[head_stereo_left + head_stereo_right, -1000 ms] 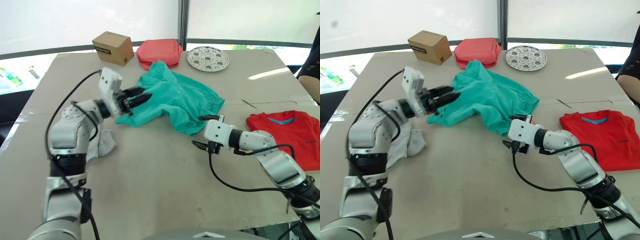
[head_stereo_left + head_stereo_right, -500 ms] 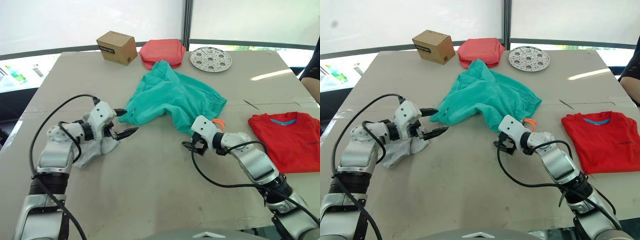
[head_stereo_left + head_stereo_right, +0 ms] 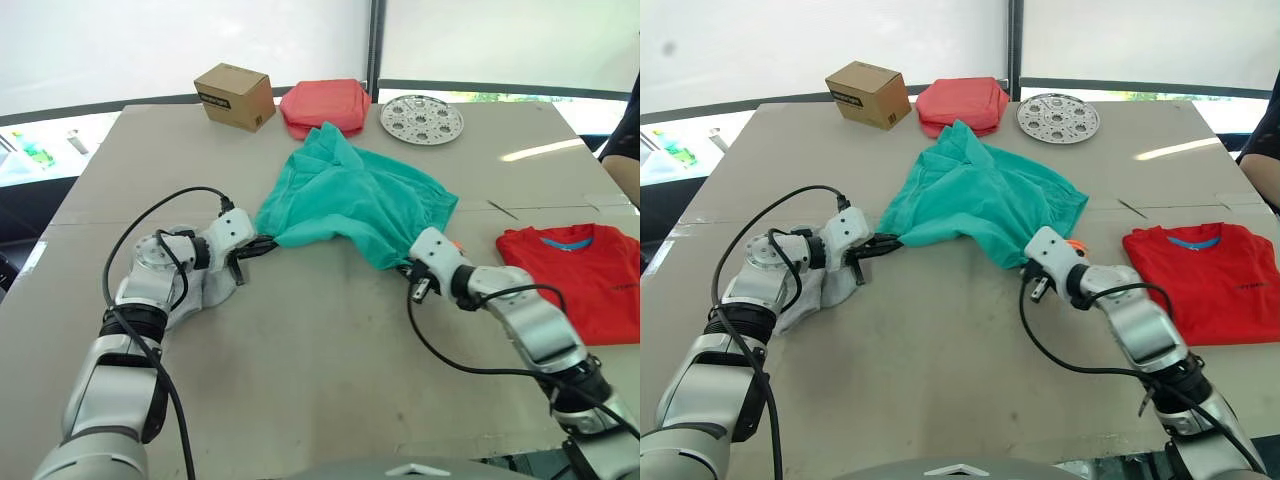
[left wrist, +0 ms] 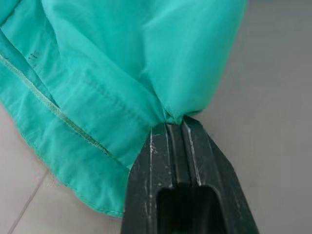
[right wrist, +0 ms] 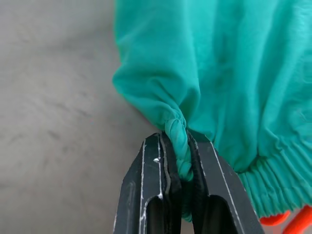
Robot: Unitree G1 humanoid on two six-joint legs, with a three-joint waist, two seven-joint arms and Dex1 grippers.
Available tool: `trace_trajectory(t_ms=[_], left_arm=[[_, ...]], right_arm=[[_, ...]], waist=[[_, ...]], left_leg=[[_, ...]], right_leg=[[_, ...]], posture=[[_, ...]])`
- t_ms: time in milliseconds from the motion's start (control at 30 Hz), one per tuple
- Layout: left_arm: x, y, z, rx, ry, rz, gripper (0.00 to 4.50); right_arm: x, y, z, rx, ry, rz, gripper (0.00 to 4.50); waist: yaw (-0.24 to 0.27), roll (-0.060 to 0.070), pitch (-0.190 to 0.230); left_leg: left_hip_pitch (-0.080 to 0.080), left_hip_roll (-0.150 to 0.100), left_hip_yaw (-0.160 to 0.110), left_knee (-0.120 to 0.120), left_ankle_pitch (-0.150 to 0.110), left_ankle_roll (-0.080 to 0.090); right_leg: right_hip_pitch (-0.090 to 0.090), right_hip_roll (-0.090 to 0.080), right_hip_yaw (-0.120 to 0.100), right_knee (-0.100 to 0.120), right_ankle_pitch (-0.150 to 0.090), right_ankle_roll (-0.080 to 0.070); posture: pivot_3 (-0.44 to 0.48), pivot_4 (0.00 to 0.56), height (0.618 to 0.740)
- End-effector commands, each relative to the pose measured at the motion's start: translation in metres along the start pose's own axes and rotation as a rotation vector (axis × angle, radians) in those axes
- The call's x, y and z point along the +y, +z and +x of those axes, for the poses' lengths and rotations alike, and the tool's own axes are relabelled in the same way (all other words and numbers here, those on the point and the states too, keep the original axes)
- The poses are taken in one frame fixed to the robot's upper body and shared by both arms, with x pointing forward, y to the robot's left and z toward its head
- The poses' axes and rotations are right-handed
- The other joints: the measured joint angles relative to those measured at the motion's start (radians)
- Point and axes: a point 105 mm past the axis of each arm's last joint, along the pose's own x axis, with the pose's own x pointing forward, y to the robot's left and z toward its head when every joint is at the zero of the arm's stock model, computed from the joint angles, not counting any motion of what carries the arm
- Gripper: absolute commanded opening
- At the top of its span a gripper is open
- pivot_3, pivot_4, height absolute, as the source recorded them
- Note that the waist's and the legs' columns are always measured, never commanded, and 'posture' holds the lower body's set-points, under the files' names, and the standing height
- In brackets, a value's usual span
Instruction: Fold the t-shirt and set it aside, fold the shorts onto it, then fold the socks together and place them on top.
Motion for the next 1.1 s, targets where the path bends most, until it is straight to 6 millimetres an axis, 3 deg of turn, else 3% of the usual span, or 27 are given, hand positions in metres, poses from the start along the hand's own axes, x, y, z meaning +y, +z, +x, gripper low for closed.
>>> trace_trajectory(t_ms=[33,200,300,367,433,533,600,633,700,733,767,800,833,933,1000,1033,1100], left_arm=[[-0.019,0.029,-0.016,-0.104,-0.147,-0.124,0.02],[-0.086,0.055,-0.075,-0.031,-0.468,-0.361,0.02],[-0.112,0.080,-0.116,0.024,-0.598,-0.542,0.02],[-0.115,0.099,-0.131,0.010,-0.602,-0.608,0.02],[-0.097,0.102,-0.123,-0.026,-0.459,-0.533,0.02],[-0.015,0.087,-0.072,-0.044,0.040,-0.310,0.02],[0.023,0.096,-0.053,-0.065,0.214,-0.225,0.02],[0.058,0.110,-0.051,-0.119,0.388,-0.180,0.02],[0.121,0.155,-0.073,-0.279,0.761,-0.072,0.02],[0.141,0.180,-0.093,-0.381,0.903,-0.028,0.02],[0.152,0.206,-0.119,-0.473,1.024,0.055,0.02],[0.156,0.222,-0.135,-0.532,1.094,0.111,0.02],[0.156,0.235,-0.151,-0.592,1.122,0.169,0.02],[0.149,0.249,-0.174,-0.623,1.163,0.339,0.02],[0.128,0.232,-0.182,-0.601,1.122,0.445,0.02],[0.117,0.221,-0.179,-0.569,1.079,0.472,0.02],[0.085,0.181,-0.157,-0.474,0.933,0.429,0.02]], right_arm=[[-0.001,0.011,-0.038,-0.069,0.081,0.005,0.00],[0.005,-0.011,-0.107,0.058,0.218,0.066,0.00],[0.027,0.000,-0.142,0.088,0.371,0.131,0.00],[0.033,0.018,-0.153,0.050,0.409,0.147,0.00],[0.025,0.030,-0.147,0.015,0.359,0.096,0.00],[-0.033,0.037,-0.099,0.001,0.071,-0.078,0.00],[-0.065,0.043,-0.076,0.014,-0.062,-0.160,0.00],[-0.096,0.058,-0.063,-0.023,-0.192,-0.209,0.00],[-0.150,0.107,-0.049,-0.104,-0.446,-0.359,0.00],[-0.166,0.139,-0.050,-0.176,-0.535,-0.456,0.00],[-0.176,0.176,-0.059,-0.274,-0.610,-0.520,0.00],[-0.181,0.199,-0.065,-0.343,-0.650,-0.558,0.00],[-0.183,0.219,-0.073,-0.402,-0.679,-0.595,0.00],[-0.186,0.252,-0.094,-0.513,-0.738,-0.667,0.00],[-0.175,0.254,-0.105,-0.570,-0.655,-0.689,0.00],[-0.170,0.245,-0.104,-0.564,-0.590,-0.683,0.00],[-0.159,0.202,-0.093,-0.492,-0.463,-0.641,0.00]], waist=[[-0.003,0.000,0.000],[-0.027,0.004,0.004],[-0.033,0.010,0.007],[-0.030,0.014,0.008],[-0.026,0.018,0.009],[-0.020,0.023,0.007],[-0.020,0.016,0.014],[-0.020,0.015,0.014],[-0.022,0.012,0.021],[-0.023,0.005,0.026],[-0.026,0.001,0.028],[-0.028,-0.002,0.027],[-0.030,-0.004,0.026],[-0.038,-0.006,0.019],[-0.042,-0.006,0.017],[-0.049,-0.006,0.016],[-0.052,-0.006,0.016]], left_leg=[[0.000,0.000,0.000,0.000,0.000,0.001],[0.000,0.001,0.000,-0.001,-0.003,0.009],[-0.001,0.003,0.000,-0.004,-0.006,0.005],[0.004,0.004,0.000,-0.004,-0.006,0.005],[0.004,0.004,0.001,-0.005,-0.006,0.004],[0.006,0.004,0.004,-0.007,-0.006,0.004],[-0.001,0.008,0.008,-0.008,-0.006,0.004],[-0.003,0.013,0.016,-0.018,-0.004,0.001],[-0.001,0.014,0.017,-0.014,0.010,-0.010],[-0.006,0.014,0.017,-0.011,0.028,-0.003],[-0.019,0.010,0.015,-0.015,0.028,-0.002],[-0.024,0.007,0.016,-0.017,0.036,-0.005],[-0.025,0.003,0.020,-0.016,0.043,-0.002],[-0.017,-0.002,0.022,-0.029,0.038,0.001],[-0.011,-0.002,0.017,-0.037,0.035,-0.003],[-0.011,-0.001,0.015,-0.040,0.034,-0.005],[-0.004,0.000,0.013,-0.040,0.030,-0.010]], right_leg=[[0.000,0.000,0.000,0.000,0.000,0.000],[0.002,0.000,0.000,-0.005,0.000,-0.006],[0.004,0.001,0.000,-0.012,-0.002,-0.006],[0.007,0.001,0.000,-0.012,-0.003,-0.003],[0.007,0.001,0.000,-0.012,-0.004,-0.003],[0.008,-0.002,0.000,-0.014,-0.004,-0.002],[0.007,-0.003,-0.007,-0.020,-0.004,-0.001],[0.006,-0.006,-0.011,-0.028,-0.004,-0.002],[0.006,-0.005,-0.011,-0.025,0.004,0.004],[0.003,-0.003,-0.011,-0.027,0.026,0.011],[-0.011,-0.006,-0.011,-0.033,0.031,0.015],[-0.021,-0.005,-0.008,-0.032,0.035,0.019],[-0.023,-0.008,-0.005,-0.033,0.059,0.017],[-0.024,-0.010,0.003,-0.033,0.060,0.005],[-0.024,-0.008,0.005,-0.036,0.060,0.005],[-0.024,-0.007,0.005,-0.037,0.060,0.005],[-0.014,-0.006,0.005,-0.043,0.056,0.002]], posture=[[0.000,0.150,0.740],[0.000,0.150,0.740],[0.000,0.150,0.740],[0.000,0.150,0.740],[0.000,0.150,0.740],[0.000,0.150,0.740],[0.000,0.150,0.740],[0.000,0.150,0.740],[0.000,0.150,0.740],[0.000,0.150,0.740],[0.000,0.150,0.740],[0.000,0.150,0.740],[0.000,0.150,0.740],[0.000,0.150,0.740],[0.000,0.150,0.740],[0.000,0.150,0.740],[0.000,0.150,0.740]])
